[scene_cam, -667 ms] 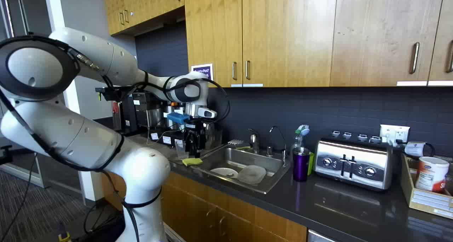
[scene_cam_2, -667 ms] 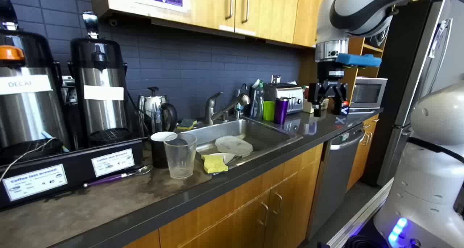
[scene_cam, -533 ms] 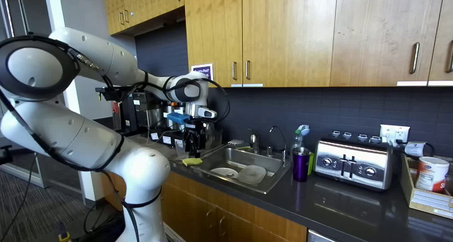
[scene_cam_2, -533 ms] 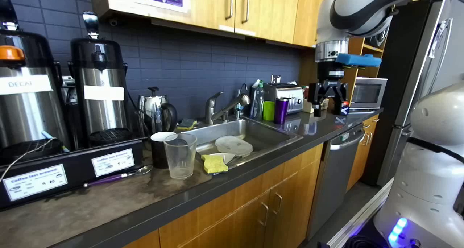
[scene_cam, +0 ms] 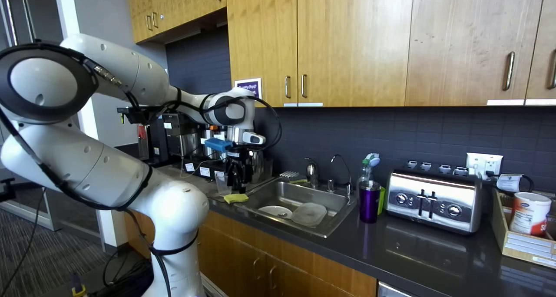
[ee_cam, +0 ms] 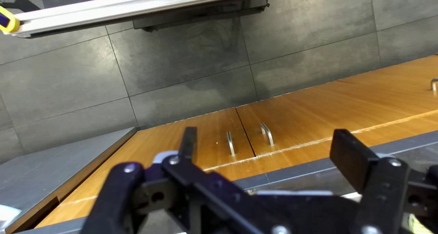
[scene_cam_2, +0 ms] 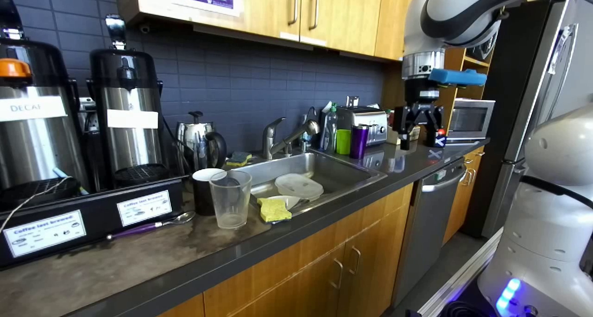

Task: Use the sponge to clean the surface

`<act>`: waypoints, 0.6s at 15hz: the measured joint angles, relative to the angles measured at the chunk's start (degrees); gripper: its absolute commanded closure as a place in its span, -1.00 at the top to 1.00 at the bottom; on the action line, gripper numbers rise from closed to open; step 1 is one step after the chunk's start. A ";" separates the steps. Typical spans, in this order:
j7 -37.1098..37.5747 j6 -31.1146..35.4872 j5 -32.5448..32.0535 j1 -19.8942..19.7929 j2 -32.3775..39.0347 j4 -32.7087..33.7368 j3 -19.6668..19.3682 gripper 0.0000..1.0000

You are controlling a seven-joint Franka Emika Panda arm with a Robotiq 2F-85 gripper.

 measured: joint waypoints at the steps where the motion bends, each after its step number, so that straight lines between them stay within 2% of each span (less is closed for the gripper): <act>1: -0.01 0.21 0.00 0.15 0.09 0.05 0.54 1.00; 9: 0.03 6.75 0.00 5.57 4.95 1.97 7.03 1.00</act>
